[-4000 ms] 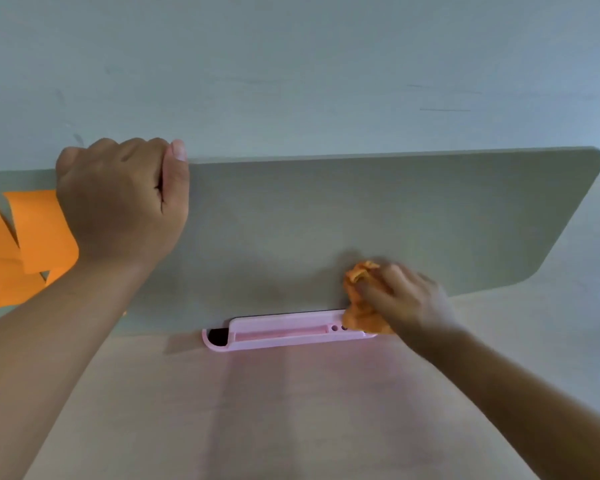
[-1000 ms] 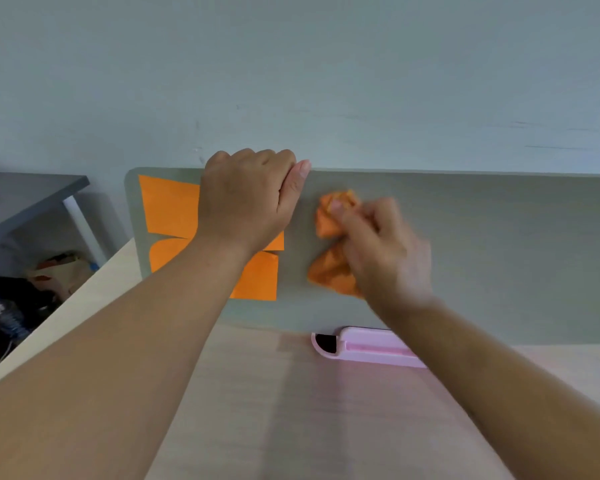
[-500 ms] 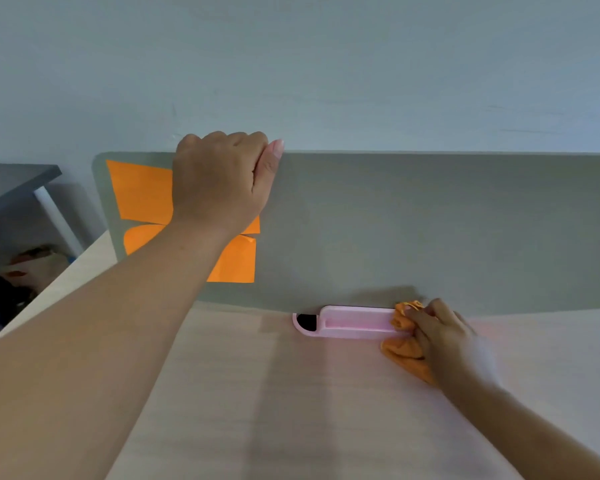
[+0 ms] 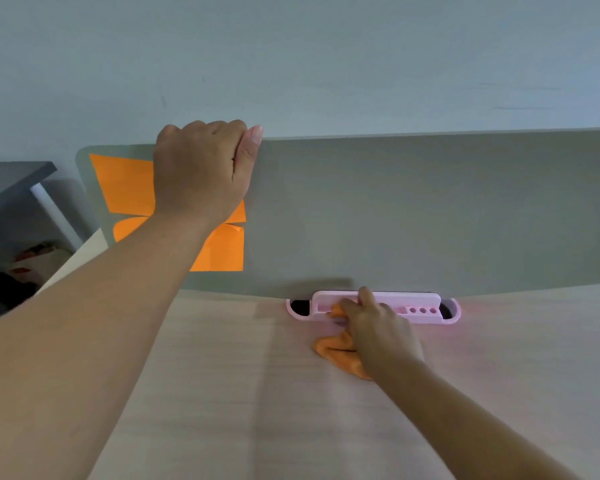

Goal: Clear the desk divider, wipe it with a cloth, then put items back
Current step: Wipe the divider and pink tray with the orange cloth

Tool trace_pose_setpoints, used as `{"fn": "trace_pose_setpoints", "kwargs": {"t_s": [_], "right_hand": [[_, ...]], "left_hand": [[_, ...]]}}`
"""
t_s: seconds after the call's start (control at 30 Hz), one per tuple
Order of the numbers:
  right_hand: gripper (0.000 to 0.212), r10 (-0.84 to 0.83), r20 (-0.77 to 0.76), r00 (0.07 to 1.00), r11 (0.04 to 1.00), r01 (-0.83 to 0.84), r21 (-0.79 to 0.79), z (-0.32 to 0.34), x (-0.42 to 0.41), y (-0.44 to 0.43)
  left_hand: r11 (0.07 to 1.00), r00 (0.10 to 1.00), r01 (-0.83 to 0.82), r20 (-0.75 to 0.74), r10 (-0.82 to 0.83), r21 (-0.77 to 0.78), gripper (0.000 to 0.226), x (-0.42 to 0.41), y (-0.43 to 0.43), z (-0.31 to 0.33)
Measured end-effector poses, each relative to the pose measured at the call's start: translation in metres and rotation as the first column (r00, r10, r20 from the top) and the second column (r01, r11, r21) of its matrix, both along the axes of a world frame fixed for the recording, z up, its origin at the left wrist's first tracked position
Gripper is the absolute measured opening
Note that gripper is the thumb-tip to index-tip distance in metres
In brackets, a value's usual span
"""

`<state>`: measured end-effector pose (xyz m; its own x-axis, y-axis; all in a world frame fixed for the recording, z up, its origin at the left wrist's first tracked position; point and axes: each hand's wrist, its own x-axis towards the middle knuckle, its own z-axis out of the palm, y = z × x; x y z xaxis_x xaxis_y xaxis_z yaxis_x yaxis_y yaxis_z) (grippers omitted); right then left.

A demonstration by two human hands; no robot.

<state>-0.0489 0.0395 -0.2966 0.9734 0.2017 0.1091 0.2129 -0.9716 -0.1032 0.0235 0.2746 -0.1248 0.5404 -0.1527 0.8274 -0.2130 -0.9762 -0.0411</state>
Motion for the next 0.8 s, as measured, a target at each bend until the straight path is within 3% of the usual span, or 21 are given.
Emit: {"fn": "trace_pose_setpoints", "kwargs": {"t_s": [0.07,0.1,0.2,0.3,0.47,0.57,0.67,0.8], "right_hand": [[0.062,-0.042,-0.036,0.998,0.992,0.038,-0.117,0.011,0.000,-0.013],[0.054,-0.056,-0.099,0.994,0.994,0.046,-0.101,0.016,0.001,-0.014],[0.025,-0.079,-0.237,0.968,0.982,0.116,0.147,0.024,0.011,0.017],[0.038,-0.062,-0.151,0.987,0.998,0.066,0.020,0.009,0.013,0.048],[0.033,-0.172,-0.168,0.971,0.984,0.161,-0.080,0.014,0.015,-0.014],[0.035,-0.177,-0.270,0.947,0.981,0.193,0.034,0.017,0.021,-0.020],[0.037,-0.078,-0.306,0.949,0.968,0.145,0.203,0.012,0.023,0.017],[0.034,-0.063,-0.224,0.973,0.983,0.099,0.152,0.010,0.020,0.028]], "left_hand": [[1.000,1.000,0.002,-0.005,-0.002,-0.005,0.047,0.000,0.001,0.000],[1.000,1.000,0.000,-0.003,0.000,-0.009,0.047,0.000,0.001,0.000],[1.000,1.000,-0.006,0.005,0.007,-0.026,0.046,0.000,-0.003,-0.001],[0.999,1.000,-0.019,0.008,0.019,-0.034,0.046,0.002,-0.001,-0.002],[0.999,1.000,0.001,-0.017,-0.002,-0.038,0.046,0.000,-0.001,0.000],[0.998,1.000,-0.020,-0.012,0.019,-0.055,0.046,0.001,-0.004,-0.001],[0.997,0.999,-0.038,-0.015,0.037,-0.061,0.048,0.002,-0.005,-0.001],[0.998,0.999,-0.033,-0.033,0.032,-0.046,0.048,0.002,-0.005,-0.001]]}}
